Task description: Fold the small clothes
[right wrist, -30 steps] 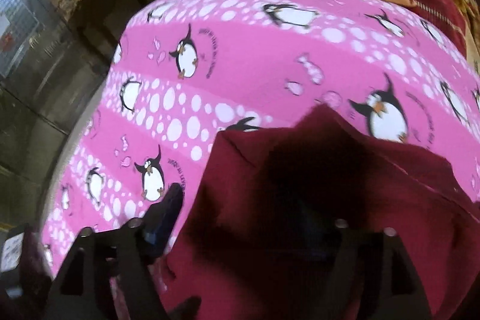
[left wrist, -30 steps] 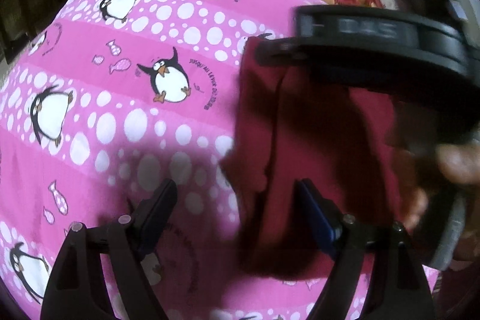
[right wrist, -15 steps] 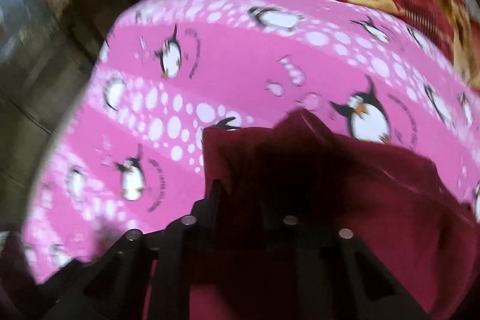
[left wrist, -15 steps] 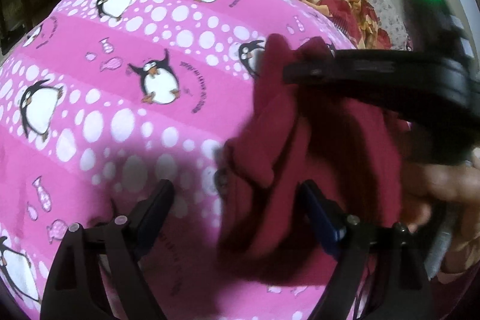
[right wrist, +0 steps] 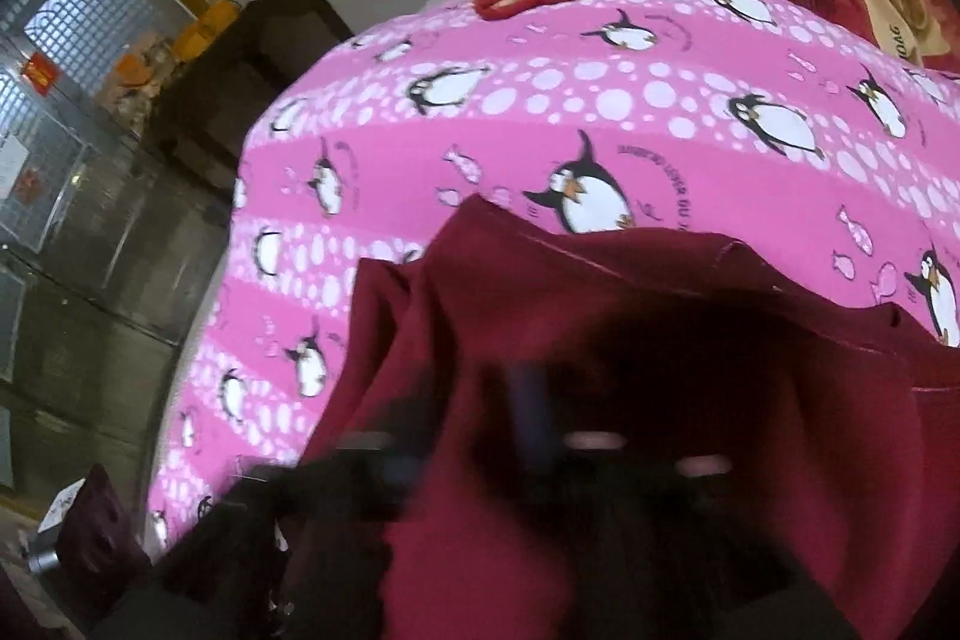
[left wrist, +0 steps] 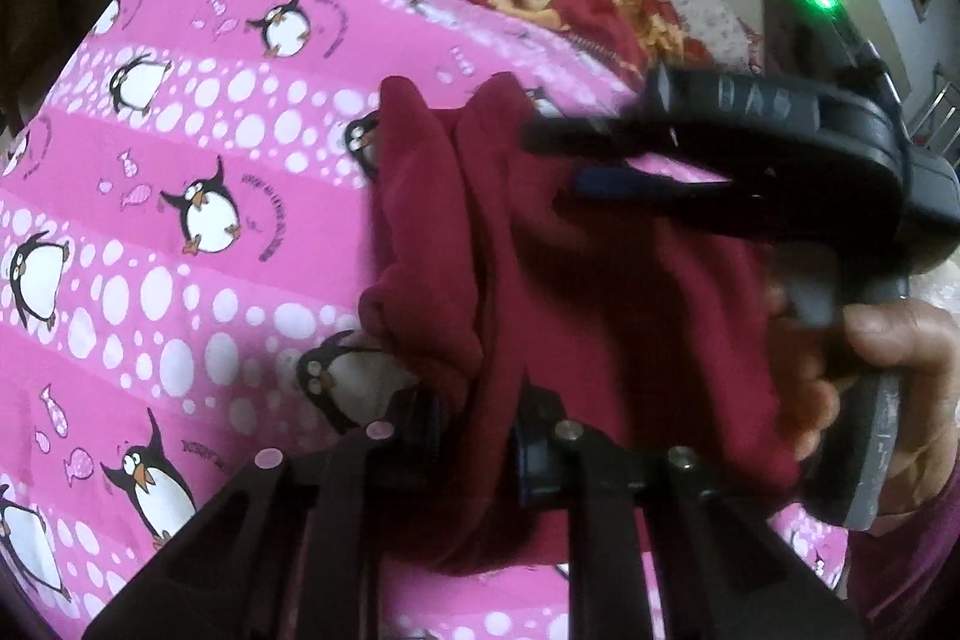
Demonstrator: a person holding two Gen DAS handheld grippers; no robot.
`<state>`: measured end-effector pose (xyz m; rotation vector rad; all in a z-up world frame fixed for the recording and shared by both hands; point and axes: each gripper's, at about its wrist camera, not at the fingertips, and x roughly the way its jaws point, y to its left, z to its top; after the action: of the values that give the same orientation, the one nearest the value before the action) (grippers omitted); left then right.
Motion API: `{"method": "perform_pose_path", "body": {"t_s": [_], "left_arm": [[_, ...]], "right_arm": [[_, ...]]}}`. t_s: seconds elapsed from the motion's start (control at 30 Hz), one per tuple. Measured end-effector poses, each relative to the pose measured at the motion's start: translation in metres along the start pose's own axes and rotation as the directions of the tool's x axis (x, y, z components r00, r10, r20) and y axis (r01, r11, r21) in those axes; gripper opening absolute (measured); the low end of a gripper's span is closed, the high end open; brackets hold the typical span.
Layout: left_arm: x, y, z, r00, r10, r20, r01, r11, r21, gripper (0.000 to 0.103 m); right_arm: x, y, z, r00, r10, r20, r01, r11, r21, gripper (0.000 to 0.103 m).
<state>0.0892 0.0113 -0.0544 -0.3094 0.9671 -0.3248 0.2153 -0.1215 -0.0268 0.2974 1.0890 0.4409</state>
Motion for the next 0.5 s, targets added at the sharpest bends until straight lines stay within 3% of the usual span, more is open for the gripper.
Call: {"method": "perform_pose_path", "body": {"t_s": [0.1, 0.3, 0.33, 0.37, 0.43, 0.47, 0.5], "left_arm": [[-0.007, -0.009, -0.001, 1.0, -0.008, 0.015, 0.007, 1.0, 0.028, 0.017], [-0.007, -0.026, -0.002, 1.0, 0.006, 0.024, -0.008, 0.997, 0.071, 0.017], [-0.006, -0.026, -0.001, 1.0, 0.014, 0.021, -0.015, 0.998, 0.068, 0.017], [-0.005, -0.024, -0.001, 1.0, 0.021, 0.017, -0.022, 0.998, 0.061, 0.017], [-0.005, -0.019, -0.002, 0.999, 0.036, 0.008, -0.036, 0.998, 0.052, 0.019], [-0.005, -0.017, -0.001, 0.999, 0.04, 0.002, -0.04, 0.998, 0.046, 0.022], [-0.006, -0.014, -0.002, 0.999, 0.039, 0.002, -0.04, 0.998, 0.039, 0.037]], "right_arm": [[0.009, 0.02, 0.005, 0.999, 0.026, -0.042, -0.027, 0.999, -0.034, 0.08], [0.056, 0.043, 0.01, 0.975, -0.098, -0.198, 0.072, 0.989, -0.131, 0.086], [0.057, 0.042, 0.008, 0.976, -0.119, -0.182, 0.094, 0.986, -0.136, 0.076], [0.054, 0.041, 0.006, 0.979, -0.134, -0.155, 0.113, 0.984, -0.137, 0.05], [0.044, 0.034, 0.003, 0.987, -0.114, -0.114, 0.1, 0.987, -0.123, 0.027], [0.039, 0.03, 0.002, 0.99, -0.101, -0.099, 0.089, 0.99, -0.11, 0.025], [0.034, 0.024, 0.0, 0.993, -0.084, -0.087, 0.075, 0.993, -0.095, 0.024]]}}
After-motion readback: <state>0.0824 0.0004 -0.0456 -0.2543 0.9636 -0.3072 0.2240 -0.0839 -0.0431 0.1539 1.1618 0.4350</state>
